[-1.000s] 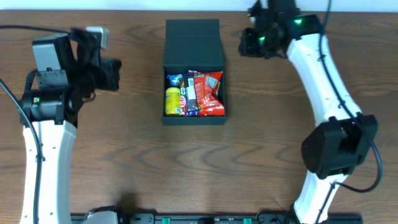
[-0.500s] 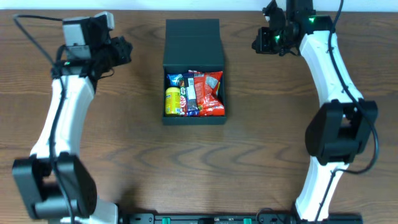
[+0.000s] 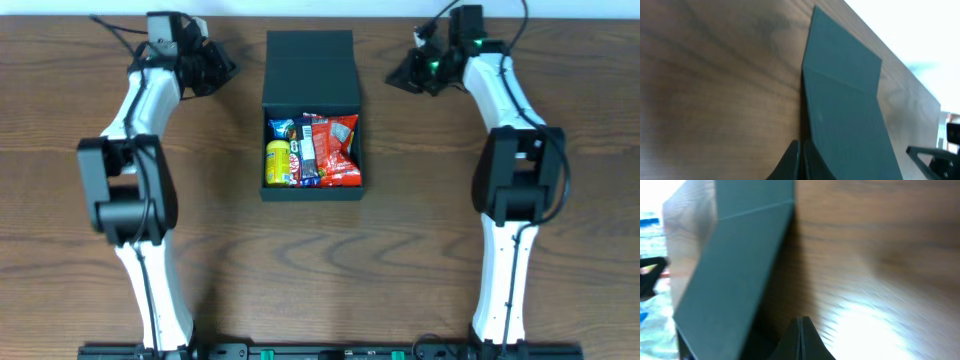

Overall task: Pack container
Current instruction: 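Raise both grippers to the lid edges behind the box, then swing the lid forward with both grippers to close the box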

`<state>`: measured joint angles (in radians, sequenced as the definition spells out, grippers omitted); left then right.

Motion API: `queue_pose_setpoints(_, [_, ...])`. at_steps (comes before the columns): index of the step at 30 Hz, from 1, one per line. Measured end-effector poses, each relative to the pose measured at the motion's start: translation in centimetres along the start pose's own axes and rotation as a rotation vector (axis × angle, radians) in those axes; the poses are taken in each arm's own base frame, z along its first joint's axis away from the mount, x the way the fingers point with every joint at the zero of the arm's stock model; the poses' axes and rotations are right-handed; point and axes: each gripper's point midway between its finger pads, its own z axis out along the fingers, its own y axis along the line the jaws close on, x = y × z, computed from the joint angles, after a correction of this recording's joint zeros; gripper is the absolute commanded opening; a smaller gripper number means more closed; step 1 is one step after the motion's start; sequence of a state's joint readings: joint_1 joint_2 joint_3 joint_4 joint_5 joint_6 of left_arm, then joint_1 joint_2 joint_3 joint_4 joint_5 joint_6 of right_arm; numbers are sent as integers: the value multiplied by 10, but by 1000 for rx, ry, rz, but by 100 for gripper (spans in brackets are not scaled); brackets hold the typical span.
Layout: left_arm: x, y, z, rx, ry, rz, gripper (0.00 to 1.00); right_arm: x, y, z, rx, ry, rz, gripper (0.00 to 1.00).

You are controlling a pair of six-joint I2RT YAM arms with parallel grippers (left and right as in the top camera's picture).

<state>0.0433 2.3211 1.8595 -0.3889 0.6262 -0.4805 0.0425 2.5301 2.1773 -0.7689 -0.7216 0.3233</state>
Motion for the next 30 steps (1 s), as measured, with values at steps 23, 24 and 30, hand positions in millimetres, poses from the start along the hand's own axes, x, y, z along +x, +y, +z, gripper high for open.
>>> queue_pose_setpoints(23, [45,0,46,-35,191,-24,7,20,12,44,-67,91,107,1])
queue_pose_setpoints(24, [48,-2,48,-34,195,-15,7,21,14,45,-68,95,104,1])
queue_pose_setpoints(30, [51,-5,50,-32,201,-1,9,28,23,53,-70,112,89,1])
